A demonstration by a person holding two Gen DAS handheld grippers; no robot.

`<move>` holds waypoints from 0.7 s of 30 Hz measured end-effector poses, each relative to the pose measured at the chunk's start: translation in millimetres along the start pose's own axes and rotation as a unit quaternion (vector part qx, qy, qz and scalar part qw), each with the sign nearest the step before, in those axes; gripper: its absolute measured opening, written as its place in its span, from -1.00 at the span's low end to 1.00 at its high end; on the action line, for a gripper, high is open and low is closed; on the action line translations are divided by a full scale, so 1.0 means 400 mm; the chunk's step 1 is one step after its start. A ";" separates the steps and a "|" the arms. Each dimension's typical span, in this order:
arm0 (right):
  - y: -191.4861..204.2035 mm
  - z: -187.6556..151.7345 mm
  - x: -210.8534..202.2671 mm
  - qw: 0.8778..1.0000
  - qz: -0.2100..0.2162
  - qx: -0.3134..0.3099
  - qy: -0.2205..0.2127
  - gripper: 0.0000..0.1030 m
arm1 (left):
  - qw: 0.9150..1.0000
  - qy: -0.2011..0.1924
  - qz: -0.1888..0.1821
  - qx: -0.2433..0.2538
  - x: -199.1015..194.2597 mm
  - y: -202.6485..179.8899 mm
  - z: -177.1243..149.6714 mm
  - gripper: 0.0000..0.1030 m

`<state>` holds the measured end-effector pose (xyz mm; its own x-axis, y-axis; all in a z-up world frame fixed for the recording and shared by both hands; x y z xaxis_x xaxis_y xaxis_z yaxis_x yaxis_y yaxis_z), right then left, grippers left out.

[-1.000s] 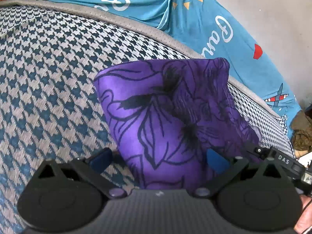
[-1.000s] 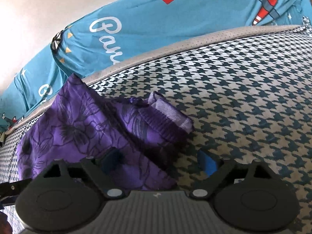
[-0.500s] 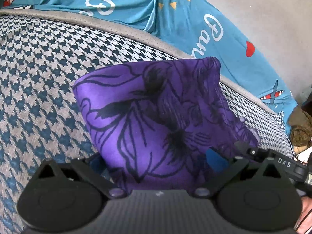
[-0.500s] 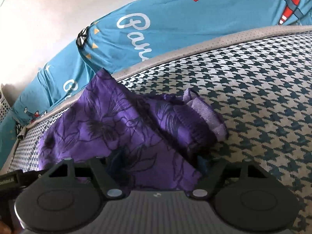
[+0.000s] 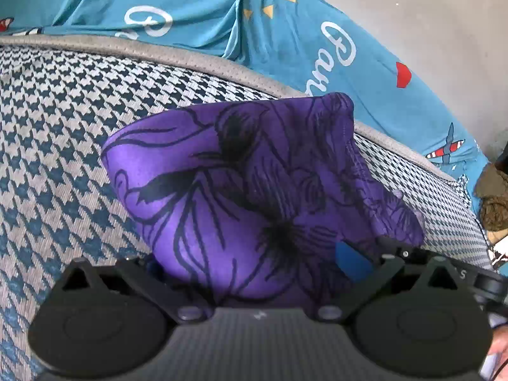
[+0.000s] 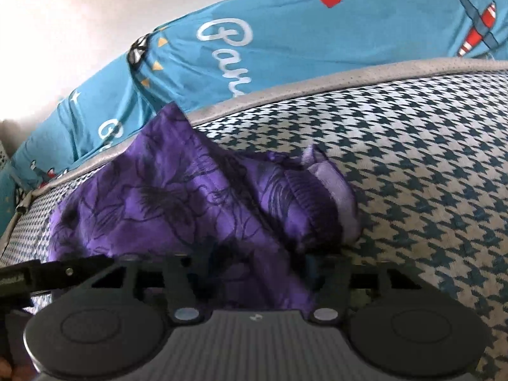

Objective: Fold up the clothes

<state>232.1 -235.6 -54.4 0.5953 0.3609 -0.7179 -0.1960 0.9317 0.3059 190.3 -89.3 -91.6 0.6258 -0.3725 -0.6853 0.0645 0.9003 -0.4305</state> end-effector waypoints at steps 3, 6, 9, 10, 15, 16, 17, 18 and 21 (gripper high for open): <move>0.012 -0.001 -0.001 1.000 0.002 -0.006 0.001 -0.46 | 1.000 -0.008 0.008 0.001 -0.012 0.000 0.005 0.71; 0.023 0.001 -0.004 1.000 0.005 -0.013 0.001 -0.51 | 1.000 -0.016 0.014 -0.006 -0.025 0.004 0.013 0.47; 0.028 0.005 -0.010 1.000 0.011 -0.017 -0.003 -0.53 | 0.999 -0.021 0.021 -0.016 -0.037 0.012 0.020 0.31; 0.030 0.006 -0.012 1.000 0.012 -0.017 -0.003 -0.53 | 0.999 -0.024 0.024 -0.016 -0.041 0.012 0.020 0.27; 0.036 0.011 -0.020 1.000 0.020 -0.015 -0.007 -0.53 | 0.999 -0.025 0.034 -0.006 -0.061 0.012 0.026 0.17; 0.039 0.012 -0.022 1.000 0.023 -0.014 -0.008 -0.53 | 0.999 -0.024 0.036 -0.005 -0.065 0.014 0.027 0.14; 0.041 0.012 -0.025 1.000 0.025 -0.012 -0.009 -0.53 | 0.999 -0.024 0.037 -0.004 -0.069 0.016 0.028 0.13; 0.044 0.012 -0.027 1.000 0.028 -0.010 -0.009 -0.53 | 0.999 -0.024 0.039 -0.003 -0.073 0.019 0.029 0.12; 0.056 0.011 -0.035 0.999 0.035 -0.011 -0.010 -0.53 | 0.999 -0.026 0.044 -0.005 -0.081 0.027 0.029 0.12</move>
<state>222.8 -220.0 -34.6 0.5945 0.4254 -0.6824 -0.2546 0.9045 0.3421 179.6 -65.0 -67.2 0.6689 -0.2799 -0.6886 0.0009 0.9267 -0.3758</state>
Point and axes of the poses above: each gripper's, at about its wrist camera, not at the fingertips, and x roughly the way its jaws point, y to its left, z to its top, the point moved 10 cm from there along x, roughly the way its jaws point
